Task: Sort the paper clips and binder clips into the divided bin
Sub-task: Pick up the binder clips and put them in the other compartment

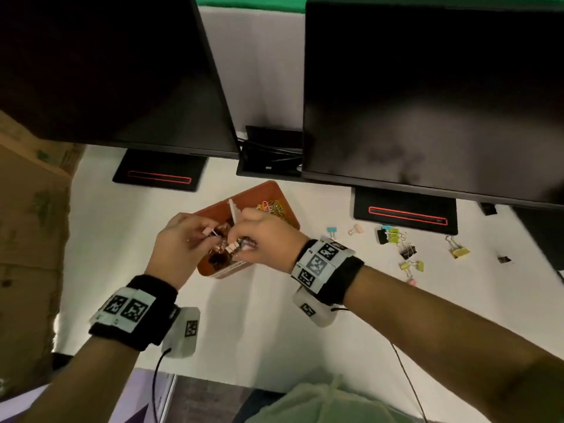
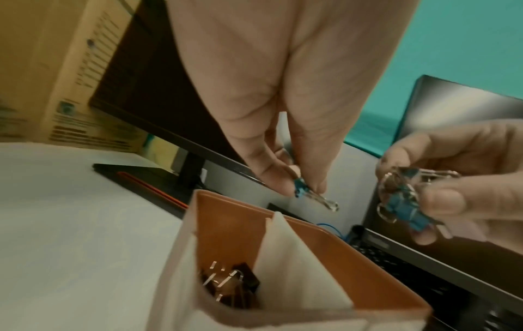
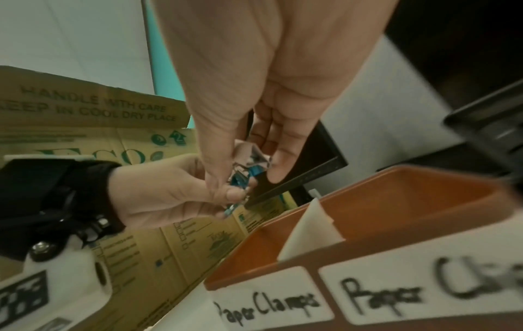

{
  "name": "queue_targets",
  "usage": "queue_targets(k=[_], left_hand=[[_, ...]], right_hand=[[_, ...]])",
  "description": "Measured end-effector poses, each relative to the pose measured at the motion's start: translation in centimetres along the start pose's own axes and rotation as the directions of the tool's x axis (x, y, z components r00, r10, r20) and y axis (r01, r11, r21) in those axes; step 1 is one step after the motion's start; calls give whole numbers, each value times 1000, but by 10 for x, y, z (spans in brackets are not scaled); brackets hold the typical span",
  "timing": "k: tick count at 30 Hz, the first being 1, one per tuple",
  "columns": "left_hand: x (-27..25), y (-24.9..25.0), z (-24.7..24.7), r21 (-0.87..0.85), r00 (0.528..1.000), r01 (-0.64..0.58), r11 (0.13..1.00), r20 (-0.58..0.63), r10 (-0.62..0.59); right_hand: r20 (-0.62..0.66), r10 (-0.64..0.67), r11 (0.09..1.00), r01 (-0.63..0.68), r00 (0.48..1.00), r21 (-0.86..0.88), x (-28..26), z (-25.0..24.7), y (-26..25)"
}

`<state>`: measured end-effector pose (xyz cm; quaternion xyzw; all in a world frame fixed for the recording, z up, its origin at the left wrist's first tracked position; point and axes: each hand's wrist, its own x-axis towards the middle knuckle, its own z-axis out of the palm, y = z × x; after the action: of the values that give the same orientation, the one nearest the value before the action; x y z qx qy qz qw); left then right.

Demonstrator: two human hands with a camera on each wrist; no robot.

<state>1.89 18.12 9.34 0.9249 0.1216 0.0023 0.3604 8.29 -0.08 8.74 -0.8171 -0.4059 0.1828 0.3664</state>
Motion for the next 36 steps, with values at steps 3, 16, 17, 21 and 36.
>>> queue_targets(k=[3, 16, 17, 21, 36], left_hand=[[9, -17, -7, -44, 998, 47, 998, 45, -45], [-3, 68, 65, -215, 926, -207, 954, 271, 262], [-5, 75, 83, -206, 903, -220, 953, 326, 279], [-9, 86, 153, -48, 839, -179, 983, 514, 178], [3, 63, 220, 268, 728, -447, 853, 663, 173]], right_hand=[[78, 66, 998, -66, 995, -6, 27, 21, -10], [-244, 418, 896, -441, 875, -49, -95, -35, 100], [-216, 484, 859, -508, 848, -70, -104, -40, 111], [-69, 594, 790, -598, 801, -135, -119, -48, 138], [284, 560, 798, -415, 779, -436, -171, -27, 148]])
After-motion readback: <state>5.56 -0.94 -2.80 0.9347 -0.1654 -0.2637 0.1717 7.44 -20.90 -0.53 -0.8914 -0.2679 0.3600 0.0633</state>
